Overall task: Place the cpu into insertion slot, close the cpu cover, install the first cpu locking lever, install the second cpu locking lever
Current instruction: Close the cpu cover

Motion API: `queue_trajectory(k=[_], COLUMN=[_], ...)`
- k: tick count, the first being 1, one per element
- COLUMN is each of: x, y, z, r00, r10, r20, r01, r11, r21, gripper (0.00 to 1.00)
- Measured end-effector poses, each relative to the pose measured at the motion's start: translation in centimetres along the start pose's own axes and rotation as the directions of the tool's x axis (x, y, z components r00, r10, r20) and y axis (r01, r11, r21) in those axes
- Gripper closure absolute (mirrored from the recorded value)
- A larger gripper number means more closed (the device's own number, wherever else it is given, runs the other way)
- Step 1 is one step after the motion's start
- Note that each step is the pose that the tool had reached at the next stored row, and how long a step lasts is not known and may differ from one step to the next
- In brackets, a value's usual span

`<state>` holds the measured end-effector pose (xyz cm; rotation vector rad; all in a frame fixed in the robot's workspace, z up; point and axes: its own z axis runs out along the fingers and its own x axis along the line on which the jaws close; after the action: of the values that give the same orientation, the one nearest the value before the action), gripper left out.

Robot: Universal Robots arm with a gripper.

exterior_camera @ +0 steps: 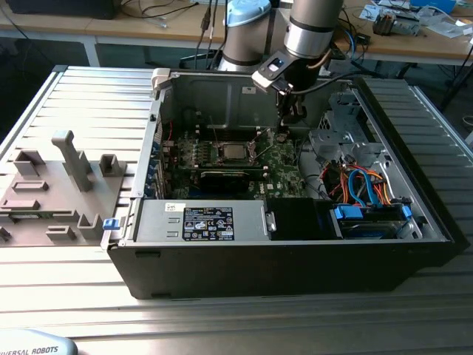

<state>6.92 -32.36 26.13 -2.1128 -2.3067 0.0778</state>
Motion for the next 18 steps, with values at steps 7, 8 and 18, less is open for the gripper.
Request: queue_trajectory(k=[7, 8, 18], x=[0.29, 0.34, 0.66], y=[-1.19, -1.75, -5.37], z=[1.34, 1.37, 1.63], r00=[1.0, 1.0, 1.0], r10=[0.0, 0.0, 0.0], r20=[-0.0007, -0.0014, -0.0029], r01=[0.0, 0.0, 0.0], r11=[1.0, 1.0, 1.0], r21=[0.0045, 0.0045, 0.0043], gripper=[0.89, 0.89, 0.89])
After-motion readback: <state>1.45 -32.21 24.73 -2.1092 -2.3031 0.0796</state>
